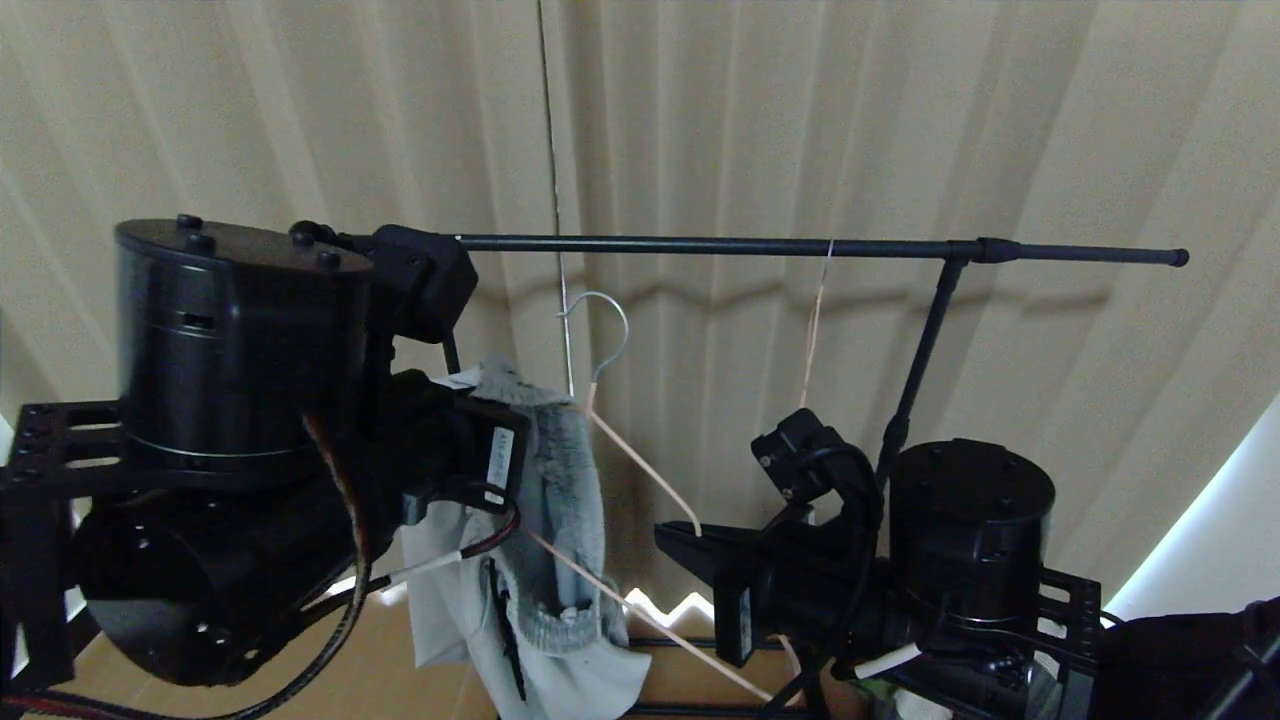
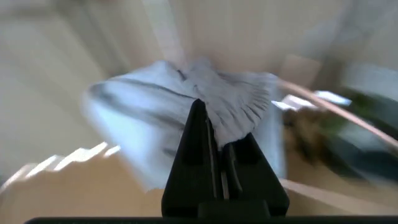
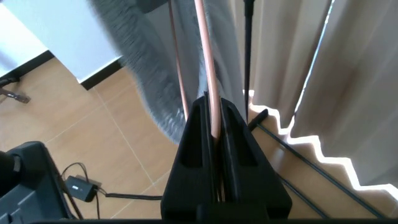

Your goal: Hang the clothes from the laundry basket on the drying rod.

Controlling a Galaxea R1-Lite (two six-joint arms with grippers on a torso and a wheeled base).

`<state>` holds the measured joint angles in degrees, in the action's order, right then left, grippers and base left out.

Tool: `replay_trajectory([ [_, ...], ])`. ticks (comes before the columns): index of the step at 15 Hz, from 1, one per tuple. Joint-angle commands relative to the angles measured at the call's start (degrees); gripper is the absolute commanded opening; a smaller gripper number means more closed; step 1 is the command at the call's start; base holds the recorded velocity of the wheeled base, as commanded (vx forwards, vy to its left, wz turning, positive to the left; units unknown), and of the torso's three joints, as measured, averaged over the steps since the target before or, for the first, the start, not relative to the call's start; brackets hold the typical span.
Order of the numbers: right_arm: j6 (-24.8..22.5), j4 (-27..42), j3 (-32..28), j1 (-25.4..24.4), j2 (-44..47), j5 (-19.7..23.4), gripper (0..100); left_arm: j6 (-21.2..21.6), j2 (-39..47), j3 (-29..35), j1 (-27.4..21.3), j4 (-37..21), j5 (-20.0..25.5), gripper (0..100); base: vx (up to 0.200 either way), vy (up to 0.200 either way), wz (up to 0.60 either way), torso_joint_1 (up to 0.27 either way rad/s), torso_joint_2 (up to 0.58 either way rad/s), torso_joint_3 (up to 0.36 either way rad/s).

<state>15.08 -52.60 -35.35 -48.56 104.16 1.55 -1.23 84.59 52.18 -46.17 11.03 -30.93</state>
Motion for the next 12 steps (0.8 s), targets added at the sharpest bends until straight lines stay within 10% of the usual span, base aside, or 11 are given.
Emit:
replay_trajectory([
  [1, -0.1, 0.0, 0.1, 0.1, -0.1, -0.1, 0, 3.9, -6.4, -2.6, 1.4, 0.0, 11.6, 0, 0.0, 0.0, 0.0, 0.0, 0.0, 0.0],
  [3, -0.1, 0.0, 0.2, 0.3, -0.3, -0.1, 0, 7.9, -7.4, -4.5, 3.6, 0.4, 17.5, 0, 0.0, 0.0, 0.0, 0.0, 0.0, 0.0],
  [11, -5.2, -4.3, 1.2, 1.4, -1.2, 0.3, 0, 8.4, -7.2, -10.0, 2.0, 7.8, 17.9, 0, 0.0, 0.0, 0.0, 0.0, 0.0, 0.0],
  [12, -6.0, -5.6, 1.7, 1.4, -1.1, 0.4, 0, 8.4, -7.2, -10.2, 1.7, 7.8, 17.9, 100, 0.0, 0.0, 0.0, 0.0, 0.0, 0.0],
])
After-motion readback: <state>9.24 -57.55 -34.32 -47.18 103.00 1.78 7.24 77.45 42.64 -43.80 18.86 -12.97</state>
